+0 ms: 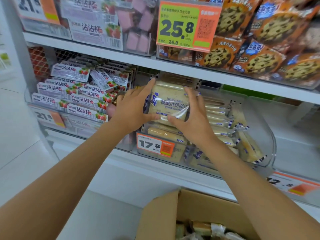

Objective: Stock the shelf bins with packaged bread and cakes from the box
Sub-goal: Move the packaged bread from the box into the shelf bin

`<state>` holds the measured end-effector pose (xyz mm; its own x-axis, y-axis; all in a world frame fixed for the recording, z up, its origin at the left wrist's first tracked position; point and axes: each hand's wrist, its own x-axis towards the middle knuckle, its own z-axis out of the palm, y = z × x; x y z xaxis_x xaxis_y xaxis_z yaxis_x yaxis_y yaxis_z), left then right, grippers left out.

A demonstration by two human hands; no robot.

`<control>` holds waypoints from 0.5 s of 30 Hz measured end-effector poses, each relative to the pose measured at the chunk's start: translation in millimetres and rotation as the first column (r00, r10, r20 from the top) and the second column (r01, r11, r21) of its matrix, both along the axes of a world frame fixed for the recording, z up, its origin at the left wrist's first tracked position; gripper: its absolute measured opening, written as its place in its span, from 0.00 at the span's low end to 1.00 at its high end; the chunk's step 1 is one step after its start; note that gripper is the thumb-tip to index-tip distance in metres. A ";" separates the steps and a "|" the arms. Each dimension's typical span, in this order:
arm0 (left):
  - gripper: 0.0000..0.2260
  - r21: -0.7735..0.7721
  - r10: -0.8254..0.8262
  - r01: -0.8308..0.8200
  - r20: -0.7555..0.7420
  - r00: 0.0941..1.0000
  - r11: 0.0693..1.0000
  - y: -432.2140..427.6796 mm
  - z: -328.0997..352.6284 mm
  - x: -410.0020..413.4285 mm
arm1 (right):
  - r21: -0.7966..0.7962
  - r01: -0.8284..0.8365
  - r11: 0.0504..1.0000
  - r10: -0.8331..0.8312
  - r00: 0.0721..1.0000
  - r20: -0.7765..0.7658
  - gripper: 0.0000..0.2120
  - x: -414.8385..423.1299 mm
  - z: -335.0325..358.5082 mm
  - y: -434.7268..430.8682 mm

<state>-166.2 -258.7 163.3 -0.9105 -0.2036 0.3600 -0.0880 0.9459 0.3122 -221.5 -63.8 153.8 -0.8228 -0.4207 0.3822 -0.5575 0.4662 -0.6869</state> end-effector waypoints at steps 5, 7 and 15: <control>0.42 -0.102 -0.031 0.024 -0.068 0.997 0.994 -6.4 -5.1 12.9 | 0.050 0.054 0.997 -0.050 0.996 -0.079 0.35 9.2 -2.8 12.7; 0.41 -0.149 -0.013 0.008 -0.036 0.999 0.989 -4.4 -8.1 14.3 | 0.091 0.038 0.995 -0.032 0.997 -0.072 0.35 9.5 -1.4 14.3; 0.23 0.003 0.035 -0.035 -0.214 0.976 0.999 31.2 -2.2 43.7 | 0.043 0.076 0.996 -0.071 0.991 -0.112 0.34 29.0 2.1 39.2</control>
